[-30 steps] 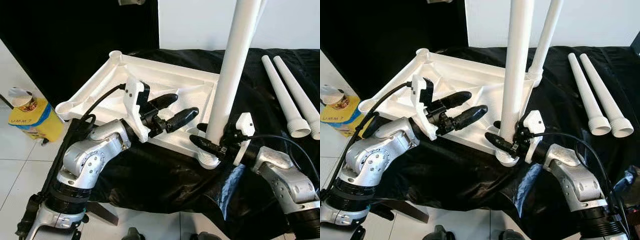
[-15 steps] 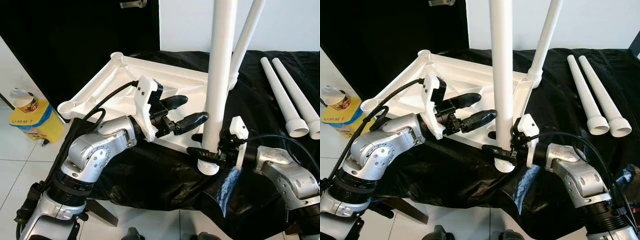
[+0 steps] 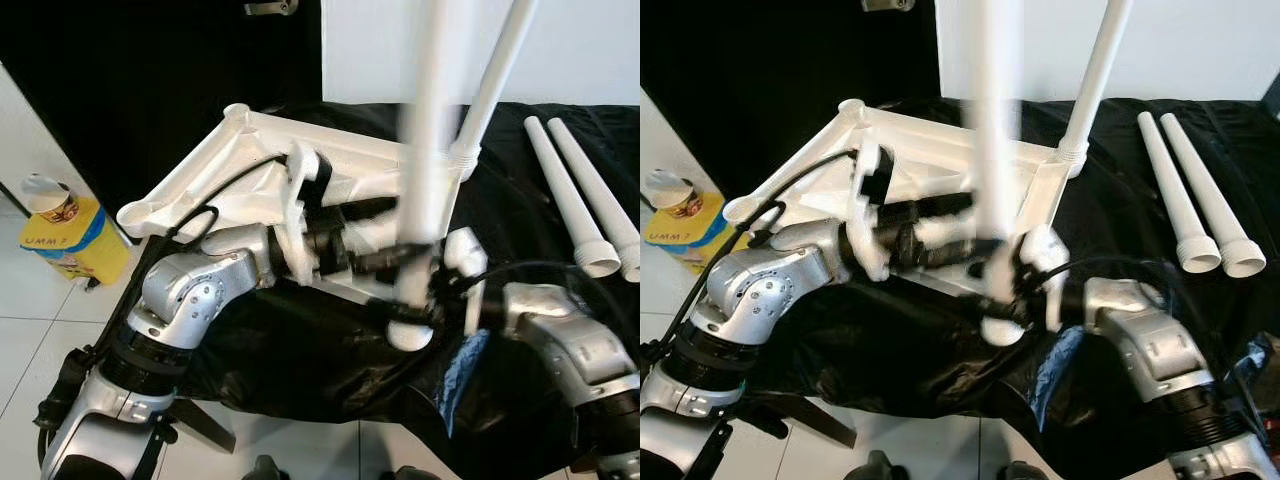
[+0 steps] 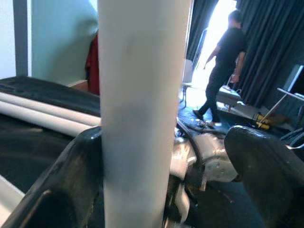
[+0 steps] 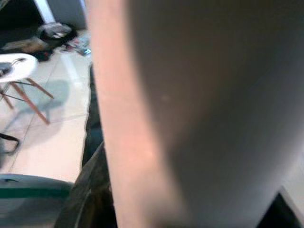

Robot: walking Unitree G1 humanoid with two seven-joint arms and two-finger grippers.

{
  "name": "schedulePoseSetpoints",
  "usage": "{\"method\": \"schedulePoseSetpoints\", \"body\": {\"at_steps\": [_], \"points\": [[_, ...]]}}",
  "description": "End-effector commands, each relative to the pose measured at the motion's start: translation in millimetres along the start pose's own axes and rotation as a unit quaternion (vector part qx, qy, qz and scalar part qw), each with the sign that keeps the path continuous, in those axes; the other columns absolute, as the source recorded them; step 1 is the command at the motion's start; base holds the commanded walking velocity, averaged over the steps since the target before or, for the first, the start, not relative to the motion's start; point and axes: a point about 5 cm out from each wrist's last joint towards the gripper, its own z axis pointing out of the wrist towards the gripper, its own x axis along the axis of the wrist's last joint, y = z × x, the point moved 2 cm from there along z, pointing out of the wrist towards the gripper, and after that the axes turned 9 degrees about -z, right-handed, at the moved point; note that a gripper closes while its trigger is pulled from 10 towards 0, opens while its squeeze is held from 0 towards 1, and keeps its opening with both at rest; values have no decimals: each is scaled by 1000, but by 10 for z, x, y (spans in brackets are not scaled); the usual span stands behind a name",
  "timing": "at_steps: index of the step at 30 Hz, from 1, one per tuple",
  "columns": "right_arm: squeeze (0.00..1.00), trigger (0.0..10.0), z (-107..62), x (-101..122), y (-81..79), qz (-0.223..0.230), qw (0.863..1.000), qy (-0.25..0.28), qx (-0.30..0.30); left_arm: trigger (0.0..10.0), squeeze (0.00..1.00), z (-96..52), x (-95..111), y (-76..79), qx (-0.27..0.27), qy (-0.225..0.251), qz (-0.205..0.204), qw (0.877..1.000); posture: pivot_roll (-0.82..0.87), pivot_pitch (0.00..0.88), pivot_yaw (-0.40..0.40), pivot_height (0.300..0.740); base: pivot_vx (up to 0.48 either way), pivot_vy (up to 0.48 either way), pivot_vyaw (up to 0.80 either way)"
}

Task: Building children table

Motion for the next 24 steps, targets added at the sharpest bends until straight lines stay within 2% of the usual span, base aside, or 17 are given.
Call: {"method": "schedulePoseSetpoints", "body": {"at_steps": [1,10,14,16,17,18,19,20,21,24], "points": [[0,10000,21,-41,21,8,1000,-10,1,10000,0,59,-11,188,-105,-20,-6,994,11,25,-1,740,0,0,0],[0,10000,39,-66,-10,9,1000,-13,15,10000,0,78,-26,166,-97,-21,-7,995,14,20,-2,740,0,0,0],[0,10000,70,-50,-37,5,1000,-11,27,10000,0,83,-18,25,-68,-25,6,997,14,19,-3,740,0,0,0],[0,10000,70,-50,-37,5,1000,-11,27,10000,0,83,-18,25,-68,-25,6,997,14,19,-3,740,0,0,0],[0,10000,78,-46,-30,1,1000,-10,28,4980,0,80,-6,-52,-48,-21,8,999,14,20,-4,740,0,0,0],[0,10000,78,-46,-30,1,1000,-10,28,4980,0,80,-6,-52,-48,-21,8,999,14,20,-4,740,0,0,0],[0,10000,78,-46,-29,0,1000,-10,28,2706,0,77,0,-92,-33,-19,12,999,13,21,-4,740,0,0,0],[0,10000,78,-46,-29,0,1000,-10,28,2706,0,77,0,-92,-33,-19,12,999,13,21,-4,740,0,0,0],[0,10000,77,-46,-27,0,1000,-10,27,0,0,72,18,-127,-22,-12,10,1000,12,23,-4,740,0,0,0],[0,10000,62,-48,-13,0,1000,-11,24,0,0,53,49,-162,-11,-4,14,1000,12,24,-5,740,0,0,0]]}}
